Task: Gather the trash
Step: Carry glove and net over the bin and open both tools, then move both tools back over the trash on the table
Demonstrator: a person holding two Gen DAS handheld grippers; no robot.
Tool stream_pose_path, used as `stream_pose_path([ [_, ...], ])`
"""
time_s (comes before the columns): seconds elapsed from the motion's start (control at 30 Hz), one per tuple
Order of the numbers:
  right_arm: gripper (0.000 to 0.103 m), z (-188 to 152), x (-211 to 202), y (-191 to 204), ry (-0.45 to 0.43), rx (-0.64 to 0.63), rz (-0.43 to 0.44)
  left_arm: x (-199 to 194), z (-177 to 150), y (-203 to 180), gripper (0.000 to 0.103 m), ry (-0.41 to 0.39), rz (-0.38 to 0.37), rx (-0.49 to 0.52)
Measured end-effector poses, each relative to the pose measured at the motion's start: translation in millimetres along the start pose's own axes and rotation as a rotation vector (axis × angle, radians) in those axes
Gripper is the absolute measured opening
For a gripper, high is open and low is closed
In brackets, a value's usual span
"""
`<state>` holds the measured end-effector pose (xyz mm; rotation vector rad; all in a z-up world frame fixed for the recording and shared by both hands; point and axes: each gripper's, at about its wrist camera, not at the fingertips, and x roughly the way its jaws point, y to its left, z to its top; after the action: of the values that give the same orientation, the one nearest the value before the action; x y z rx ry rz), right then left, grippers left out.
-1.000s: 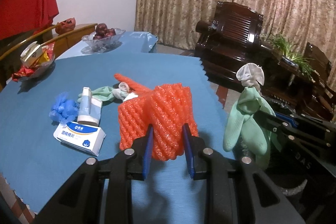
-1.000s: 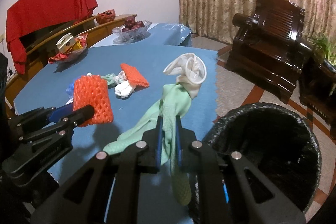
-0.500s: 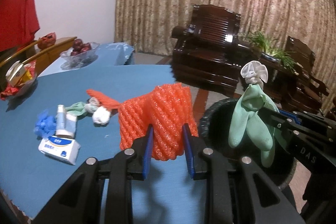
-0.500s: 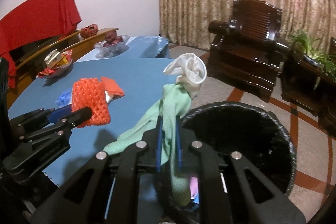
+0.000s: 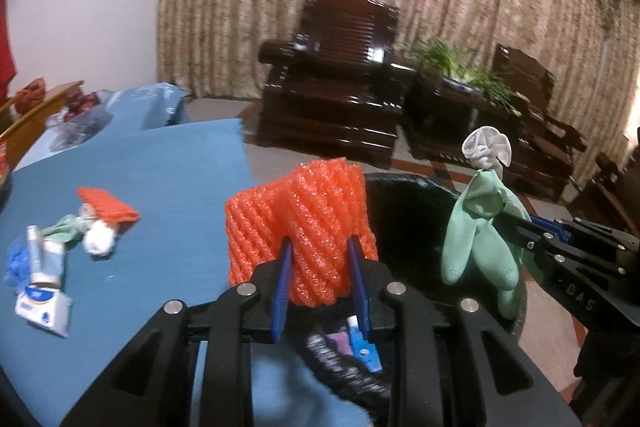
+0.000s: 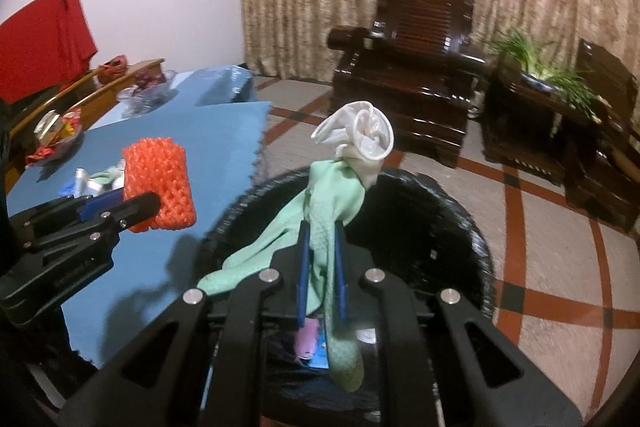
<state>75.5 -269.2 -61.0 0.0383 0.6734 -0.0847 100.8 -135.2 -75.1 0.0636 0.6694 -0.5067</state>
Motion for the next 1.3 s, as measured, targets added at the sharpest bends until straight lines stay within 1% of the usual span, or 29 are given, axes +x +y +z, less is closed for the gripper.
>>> stream_pose_path([
  [0.23, 0.01, -17, 8, -34, 0.036, 0.033, -0.059, 32, 4, -37, 0.027, 0.041, -0.076, 0.049],
  [0.33, 0.01, -22, 13, -43, 0.049, 0.046, -0.068, 43, 5, -49, 0.027, 0.052, -0.099, 0.056],
  [0.6, 0.012, -40, 27, -61, 0.085, 0.072, -0.086, 64, 8, -65, 0.028, 0.08, -0.166, 0.052],
  [0.67, 0.014, -42, 29, -63, 0.091, 0.076, -0.092, 66, 8, -65, 0.03, 0.085, -0.177, 0.052],
  [0.7, 0.017, -44, 30, -63, 0.095, 0.08, -0.096, 67, 8, -65, 0.033, 0.089, -0.181, 0.053],
  [0.73, 0.021, -45, 31, -64, 0.097, 0.08, -0.102, 68, 7, -67, 0.038, 0.091, -0.182, 0.053],
  [0.77, 0.032, -47, 31, -65, 0.096, 0.076, -0.114, 68, 6, -67, 0.041, 0.093, -0.183, 0.051],
  [0.8, 0.037, -47, 32, -64, 0.096, 0.074, -0.124, 67, 5, -65, 0.044, 0.095, -0.184, 0.046],
  [0.87, 0.053, -49, 32, -65, 0.096, 0.078, -0.144, 68, 3, -61, 0.049, 0.11, -0.186, 0.033],
  [0.9, 0.057, -50, 31, -66, 0.094, 0.081, -0.155, 68, 2, -59, 0.055, 0.111, -0.183, 0.026],
  [0.93, 0.068, -51, 29, -66, 0.088, 0.084, -0.169, 66, 2, -56, 0.062, 0.107, -0.175, 0.017],
  [0.97, 0.081, -50, 28, -66, 0.081, 0.085, -0.18, 65, 1, -53, 0.066, 0.102, -0.17, 0.012],
  [1.0, 0.086, -51, 27, -65, 0.067, 0.085, -0.195, 61, 0, -47, 0.076, 0.093, -0.154, 0.001],
  [1.03, 0.09, -51, 25, -64, 0.056, 0.083, -0.202, 58, 0, -43, 0.083, 0.084, -0.141, -0.006],
  [1.07, 0.092, -50, 24, -63, 0.046, 0.083, -0.203, 53, -1, -38, 0.084, 0.074, -0.126, -0.014],
  [1.13, 0.094, -48, 21, -61, 0.034, 0.093, -0.187, 49, -1, -27, 0.091, 0.064, -0.108, -0.024],
  [1.3, 0.094, -38, 16, -54, 0.005, 0.103, -0.161, 27, -4, 4, 0.093, 0.028, -0.031, -0.045],
])
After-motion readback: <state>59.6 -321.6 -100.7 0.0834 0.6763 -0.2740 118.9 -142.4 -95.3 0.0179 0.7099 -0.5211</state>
